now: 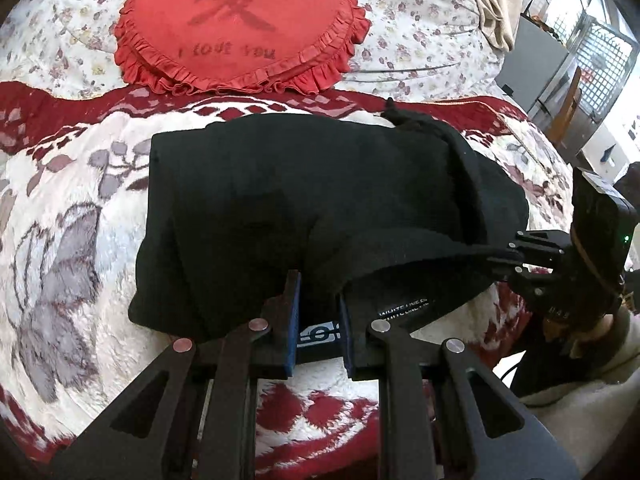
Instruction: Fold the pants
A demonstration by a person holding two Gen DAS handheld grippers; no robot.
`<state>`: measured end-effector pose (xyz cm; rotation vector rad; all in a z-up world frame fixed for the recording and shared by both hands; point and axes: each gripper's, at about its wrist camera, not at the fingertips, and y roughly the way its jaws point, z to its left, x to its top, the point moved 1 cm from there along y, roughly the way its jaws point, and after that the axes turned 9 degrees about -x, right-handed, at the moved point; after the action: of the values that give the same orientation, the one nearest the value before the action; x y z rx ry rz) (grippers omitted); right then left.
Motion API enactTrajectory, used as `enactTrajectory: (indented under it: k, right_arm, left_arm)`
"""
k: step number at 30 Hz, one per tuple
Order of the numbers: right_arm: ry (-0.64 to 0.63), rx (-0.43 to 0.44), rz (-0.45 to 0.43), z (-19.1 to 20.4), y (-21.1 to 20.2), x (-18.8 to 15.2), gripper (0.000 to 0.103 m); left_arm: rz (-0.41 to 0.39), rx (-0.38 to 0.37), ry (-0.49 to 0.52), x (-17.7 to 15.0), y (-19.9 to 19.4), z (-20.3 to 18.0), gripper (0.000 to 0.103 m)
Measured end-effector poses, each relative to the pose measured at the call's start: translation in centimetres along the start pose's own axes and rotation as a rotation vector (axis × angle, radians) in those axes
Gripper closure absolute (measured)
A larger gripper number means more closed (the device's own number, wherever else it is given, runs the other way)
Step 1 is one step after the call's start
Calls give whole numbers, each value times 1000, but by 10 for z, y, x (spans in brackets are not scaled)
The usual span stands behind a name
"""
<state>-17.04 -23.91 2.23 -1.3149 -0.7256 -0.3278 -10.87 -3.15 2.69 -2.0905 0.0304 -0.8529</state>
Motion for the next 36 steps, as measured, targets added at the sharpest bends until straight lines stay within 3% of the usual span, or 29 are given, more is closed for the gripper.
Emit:
enactTrajectory:
  k: [8,15,21,23,28,31,32,34,36]
  right_arm:
    - [-1,40,10,4,-10,1,96]
    - [-16,71,76,13,11,-6,96]
    - [-14,147,41,4,-20,12,89]
    - [-18,190,9,2,-33,22,84]
    - [-24,176,-77,-2,-44,56,73]
    - [-2,170,-82,-8,-38,72,73]
    - [10,185,-88,-9,-38,76,73]
    - [39,210,-106,-11,-36,87,68]
    - [36,148,-123,-12,-29,98,60]
  left_arm:
    - [-17,-2,-9,-6,-14,1,87]
    - [5,-4,-41,-16,-18,6,87]
    - [16,-34,-45,-17,-45,4,85]
    - [17,-20,-43,-15,-55,6,82]
    - [-24,22,-90,-8,-74,27,69]
    - [-51,56,-126,2,-79,41,67]
    - [-60,57,-129,6,-79,43,64]
    - [-78,59,-136,17,-76,49,46]
    - [-93,53,-138,29,-71,52,45]
